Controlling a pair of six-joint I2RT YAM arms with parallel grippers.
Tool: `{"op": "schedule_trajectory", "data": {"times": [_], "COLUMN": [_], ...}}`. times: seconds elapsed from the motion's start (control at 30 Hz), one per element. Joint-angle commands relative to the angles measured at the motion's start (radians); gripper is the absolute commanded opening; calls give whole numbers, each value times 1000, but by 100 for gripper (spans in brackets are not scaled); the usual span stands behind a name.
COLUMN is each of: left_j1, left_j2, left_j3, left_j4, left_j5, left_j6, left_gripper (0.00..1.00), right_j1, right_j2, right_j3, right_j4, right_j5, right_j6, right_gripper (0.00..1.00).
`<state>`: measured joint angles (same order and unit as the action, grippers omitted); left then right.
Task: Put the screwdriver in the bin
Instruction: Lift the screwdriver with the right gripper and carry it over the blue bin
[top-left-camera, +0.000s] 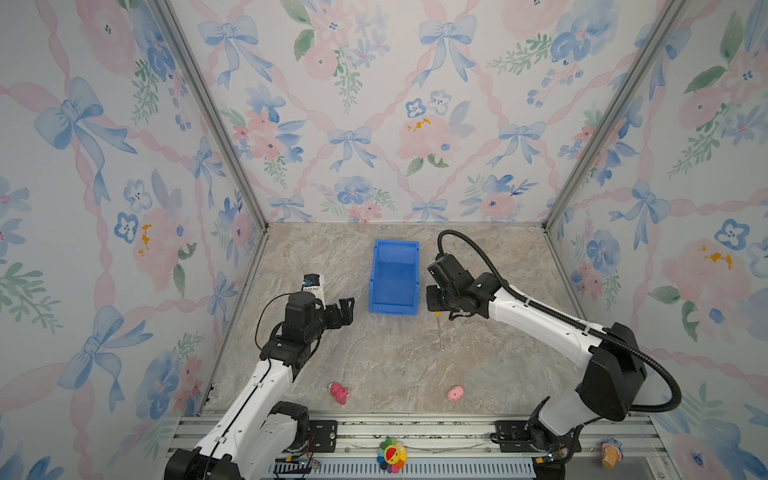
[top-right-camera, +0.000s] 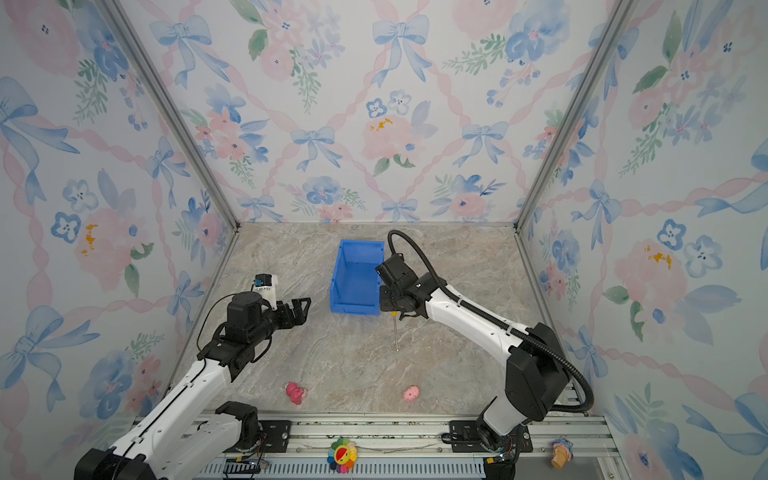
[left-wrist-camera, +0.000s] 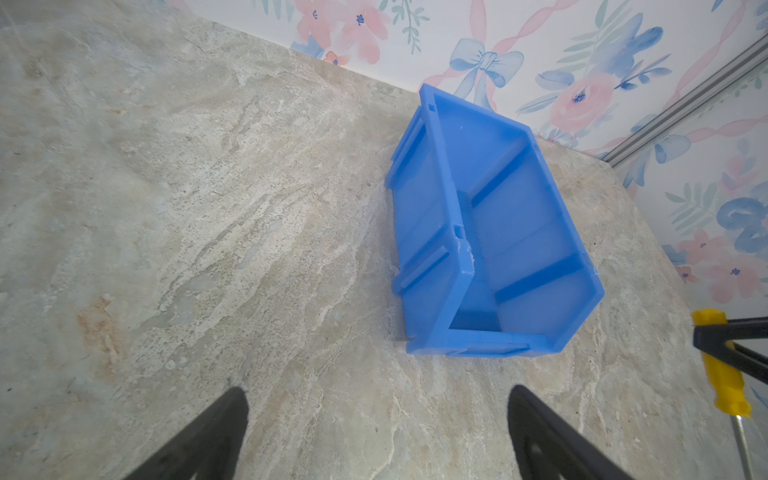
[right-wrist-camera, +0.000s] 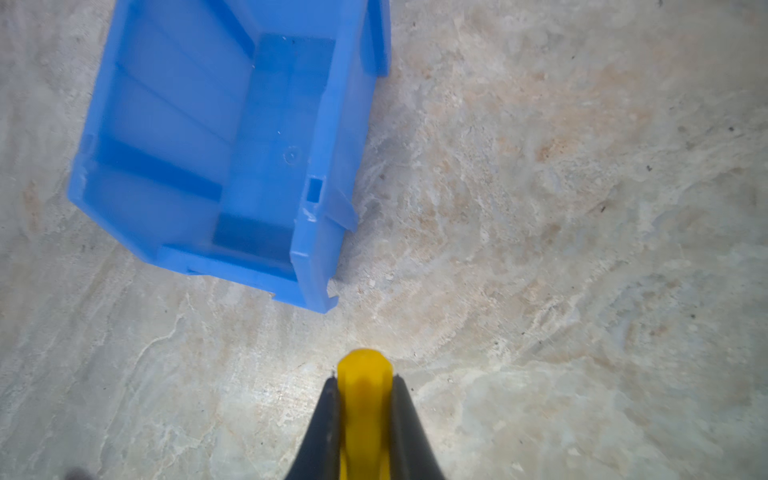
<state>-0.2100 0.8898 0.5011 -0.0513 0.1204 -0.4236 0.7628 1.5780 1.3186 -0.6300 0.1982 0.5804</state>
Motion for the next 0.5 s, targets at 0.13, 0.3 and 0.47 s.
{"op": "schedule_trajectory", "data": {"times": [0.13, 0.3, 0.47], "left_j1": [-6, -5, -6], "left_j2": [-35, -53, -60], "left_j3": [-6, -7, -4], "left_j4": [-2, -3, 0], "left_j5": [-3, 14, 64], "left_j6": [24, 28, 24], "left_gripper": [98, 98, 98], "right_j1": [21, 20, 14], "right_j2": [17, 72, 158], "right_j3": [119, 194, 278], "right_j4": [4, 38, 45], "right_j5": [33, 24, 2], "right_j6": [52, 75, 58], "right_gripper": [0, 0, 0]}}
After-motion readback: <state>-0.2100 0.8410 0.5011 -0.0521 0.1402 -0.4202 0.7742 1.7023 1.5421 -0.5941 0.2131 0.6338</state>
